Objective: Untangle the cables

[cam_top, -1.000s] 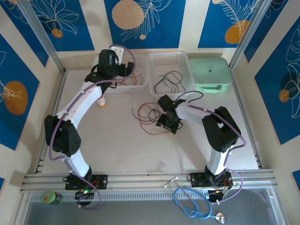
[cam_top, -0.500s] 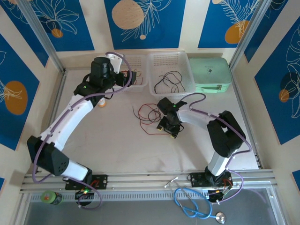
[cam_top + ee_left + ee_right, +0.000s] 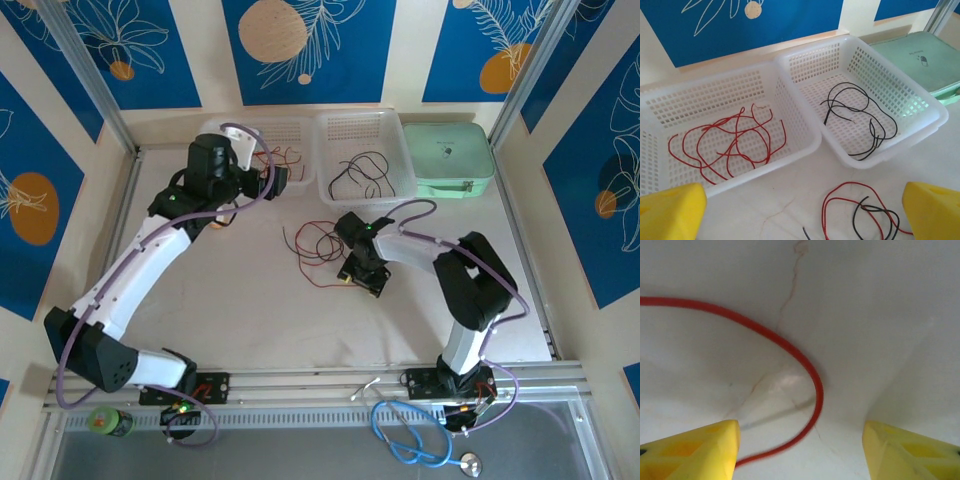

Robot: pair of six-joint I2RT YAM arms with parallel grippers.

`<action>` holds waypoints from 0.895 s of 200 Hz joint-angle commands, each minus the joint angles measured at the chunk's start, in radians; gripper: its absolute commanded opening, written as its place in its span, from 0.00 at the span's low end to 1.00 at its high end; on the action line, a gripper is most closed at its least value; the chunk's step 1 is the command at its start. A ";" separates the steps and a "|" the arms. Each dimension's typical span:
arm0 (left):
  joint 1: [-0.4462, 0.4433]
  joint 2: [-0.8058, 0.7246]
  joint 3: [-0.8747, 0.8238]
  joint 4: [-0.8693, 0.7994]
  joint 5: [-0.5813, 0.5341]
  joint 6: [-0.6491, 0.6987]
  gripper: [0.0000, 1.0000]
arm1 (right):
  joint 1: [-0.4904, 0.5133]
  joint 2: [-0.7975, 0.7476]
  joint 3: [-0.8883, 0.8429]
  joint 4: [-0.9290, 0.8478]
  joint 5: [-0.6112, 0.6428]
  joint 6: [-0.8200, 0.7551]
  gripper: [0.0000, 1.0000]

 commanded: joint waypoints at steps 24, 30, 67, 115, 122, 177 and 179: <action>-0.049 -0.105 -0.082 -0.008 0.041 -0.064 1.00 | 0.034 0.050 0.032 0.024 -0.023 0.006 0.36; -0.059 -0.117 -0.090 -0.007 0.039 -0.068 1.00 | 0.036 0.051 0.029 0.027 -0.025 0.007 0.25; -0.142 -0.160 -0.131 -0.029 0.001 -0.076 1.00 | 0.039 0.023 0.014 0.028 -0.008 0.005 0.00; -0.224 -0.200 -0.203 -0.048 -0.033 -0.105 1.00 | 0.067 -0.105 0.047 -0.020 0.093 -0.094 0.00; -0.232 -0.208 -0.219 -0.045 -0.033 -0.109 1.00 | 0.077 -0.135 0.062 -0.037 0.127 -0.123 0.00; -0.275 -0.284 -0.362 0.004 -0.023 -0.120 1.00 | 0.143 -0.396 0.107 -0.077 0.279 -0.443 0.00; -0.275 -0.286 -0.366 0.004 -0.022 -0.119 1.00 | 0.143 -0.406 0.107 -0.075 0.279 -0.457 0.00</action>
